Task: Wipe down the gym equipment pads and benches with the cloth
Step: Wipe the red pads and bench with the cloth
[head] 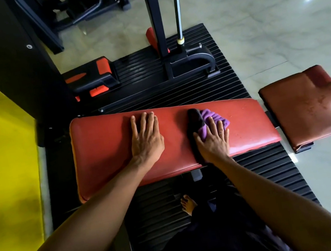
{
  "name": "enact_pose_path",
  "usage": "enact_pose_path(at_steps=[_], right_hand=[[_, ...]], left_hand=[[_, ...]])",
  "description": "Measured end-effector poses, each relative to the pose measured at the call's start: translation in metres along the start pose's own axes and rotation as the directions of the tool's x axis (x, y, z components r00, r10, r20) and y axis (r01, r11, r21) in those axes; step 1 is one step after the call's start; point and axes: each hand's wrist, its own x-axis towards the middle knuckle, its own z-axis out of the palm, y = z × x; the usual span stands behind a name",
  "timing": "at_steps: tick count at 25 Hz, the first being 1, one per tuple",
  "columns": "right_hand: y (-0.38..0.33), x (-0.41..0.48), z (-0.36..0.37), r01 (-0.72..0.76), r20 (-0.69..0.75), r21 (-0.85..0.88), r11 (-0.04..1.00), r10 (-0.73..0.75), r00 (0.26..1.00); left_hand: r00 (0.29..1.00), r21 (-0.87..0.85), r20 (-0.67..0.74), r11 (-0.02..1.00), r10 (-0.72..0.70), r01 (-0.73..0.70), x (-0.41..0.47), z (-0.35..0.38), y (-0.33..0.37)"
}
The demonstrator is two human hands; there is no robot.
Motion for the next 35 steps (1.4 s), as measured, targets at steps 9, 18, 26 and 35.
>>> enact_pose_path(at_steps=[9, 18, 26, 35], right_hand=[[-0.006, -0.087, 0.035, 0.26, -0.089, -0.078, 0.963, -0.266, 0.96], [-0.014, -0.033, 0.015, -0.066, -0.061, -0.066, 0.996, 0.062, 0.996], [0.012, -0.087, 0.047, -0.188, -0.049, 0.141, 0.972, 0.197, 0.979], [-0.06, -0.06, 0.04, -0.54, 0.236, 0.783, 0.308, 0.656, 0.717]], left_hand=[[0.994, -0.072, -0.024, 0.992, 0.104, -0.106, 0.001, 0.01, 0.019], [0.997, -0.088, 0.033, 0.994, 0.066, -0.063, 0.031, 0.004, 0.044], [0.996, -0.067, 0.064, 0.996, 0.062, -0.058, 0.028, 0.018, 0.043], [0.998, -0.071, 0.041, 0.997, 0.046, -0.043, 0.026, 0.02, 0.045]])
